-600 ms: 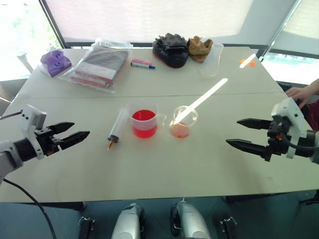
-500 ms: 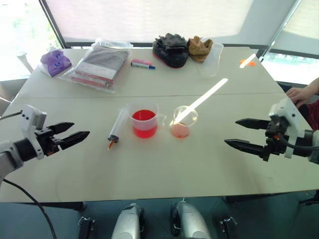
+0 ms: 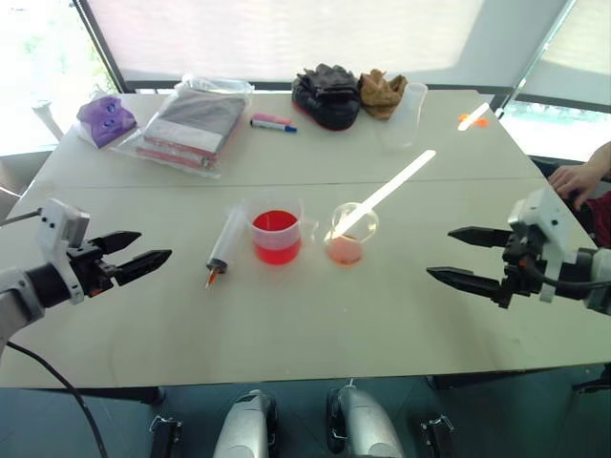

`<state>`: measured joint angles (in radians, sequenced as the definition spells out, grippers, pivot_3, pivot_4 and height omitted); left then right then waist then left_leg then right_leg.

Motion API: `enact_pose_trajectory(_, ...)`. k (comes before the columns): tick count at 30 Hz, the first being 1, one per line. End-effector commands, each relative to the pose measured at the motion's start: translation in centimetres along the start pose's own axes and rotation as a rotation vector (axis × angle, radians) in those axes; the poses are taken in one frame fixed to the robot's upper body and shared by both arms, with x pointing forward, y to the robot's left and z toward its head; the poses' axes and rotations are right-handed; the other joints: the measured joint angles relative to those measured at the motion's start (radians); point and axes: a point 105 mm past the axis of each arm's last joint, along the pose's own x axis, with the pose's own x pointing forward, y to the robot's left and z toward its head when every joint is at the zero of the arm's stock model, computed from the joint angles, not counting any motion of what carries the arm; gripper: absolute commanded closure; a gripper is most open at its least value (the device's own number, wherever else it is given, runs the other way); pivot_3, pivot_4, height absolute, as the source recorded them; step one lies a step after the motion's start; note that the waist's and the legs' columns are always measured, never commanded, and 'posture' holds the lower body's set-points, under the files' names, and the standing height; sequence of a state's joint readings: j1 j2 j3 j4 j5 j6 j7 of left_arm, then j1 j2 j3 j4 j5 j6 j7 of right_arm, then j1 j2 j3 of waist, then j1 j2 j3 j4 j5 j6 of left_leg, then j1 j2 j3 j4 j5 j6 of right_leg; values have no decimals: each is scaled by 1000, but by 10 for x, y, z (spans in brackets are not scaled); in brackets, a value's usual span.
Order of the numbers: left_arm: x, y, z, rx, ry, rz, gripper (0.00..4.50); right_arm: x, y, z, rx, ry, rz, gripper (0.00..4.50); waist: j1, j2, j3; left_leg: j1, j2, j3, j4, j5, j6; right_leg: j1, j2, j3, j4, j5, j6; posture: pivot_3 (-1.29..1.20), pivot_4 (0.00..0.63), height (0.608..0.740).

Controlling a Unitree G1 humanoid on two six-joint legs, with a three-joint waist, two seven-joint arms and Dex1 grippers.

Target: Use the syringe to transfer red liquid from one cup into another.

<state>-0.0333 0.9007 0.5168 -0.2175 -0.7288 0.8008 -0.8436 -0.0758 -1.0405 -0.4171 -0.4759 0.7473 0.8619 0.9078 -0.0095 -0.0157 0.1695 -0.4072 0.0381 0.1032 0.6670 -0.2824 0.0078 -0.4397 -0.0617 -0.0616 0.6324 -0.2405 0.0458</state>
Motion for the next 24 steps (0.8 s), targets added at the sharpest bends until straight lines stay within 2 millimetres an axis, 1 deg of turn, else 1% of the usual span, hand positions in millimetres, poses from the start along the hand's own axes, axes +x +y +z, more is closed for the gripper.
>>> enact_pose_trajectory(1, 3, -5, 7, 29, -12, -9, 0, -3, 2, 9, -53, -21, -5, 63, 0, 0, 0, 0, 0, 0, 0, 0, 0, 0, 0, 0, 0, 0, 0, 0, 150, 740)
enact_pose_trajectory(4, 6, -4, 11, 43, -27, 6, 0, -3, 2, 10, -57, -20, -4, 63, 0, 0, 0, 0, 0, 0, 0, 0, 0, 0, 0, 0, 0, 0, 0, 0, 150, 740)
enact_pose_trajectory(12, 9, -5, 10, 51, -18, 17, 0, -4, 2, 8, -61, -14, -5, 63, 0, 0, 0, 0, 0, 0, 0, 0, 0, 1, 0, 0, 0, 0, 1, 0, 150, 740)
enact_pose_trajectory(15, 15, -4, 18, -8, 2, 39, 0, -5, 3, 9, -78, -5, 3, 63, 2, 0, 0, 1, 0, 0, 1, 0, 0, 1, 0, 0, 1, 0, 1, 0, 150, 740)
enact_pose_trajectory(18, 28, -2, 34, -35, 71, 59, 0, -4, 6, 25, -123, -30, 25, 63, 11, -1, 0, 1, 0, -1, 3, 0, 0, 2, 1, 0, 2, 0, 1, 0, 150, 740)
enact_pose_trajectory(21, 47, 9, 56, -42, 70, 124, 0, -1, 14, 40, -183, -43, 61, 63, 18, -1, 0, 1, 0, -1, 7, 0, 0, 3, 4, 0, 5, 2, 3, 0, 150, 740)
enact_pose_trajectory(22, 53, 10, 60, -56, 77, 129, 0, 0, 17, 46, -201, -48, 76, 63, 18, -1, 0, 1, 0, -1, 9, 0, 0, 3, 5, 0, 5, 2, 3, 0, 150, 740)
enact_pose_trajectory(24, 67, 7, 61, -69, 132, 128, 0, 1, 23, 59, -236, -73, 101, 63, 19, -1, 0, 1, 0, -1, 11, 0, 1, 4, 5, 1, 7, 1, 3, 0, 150, 740)
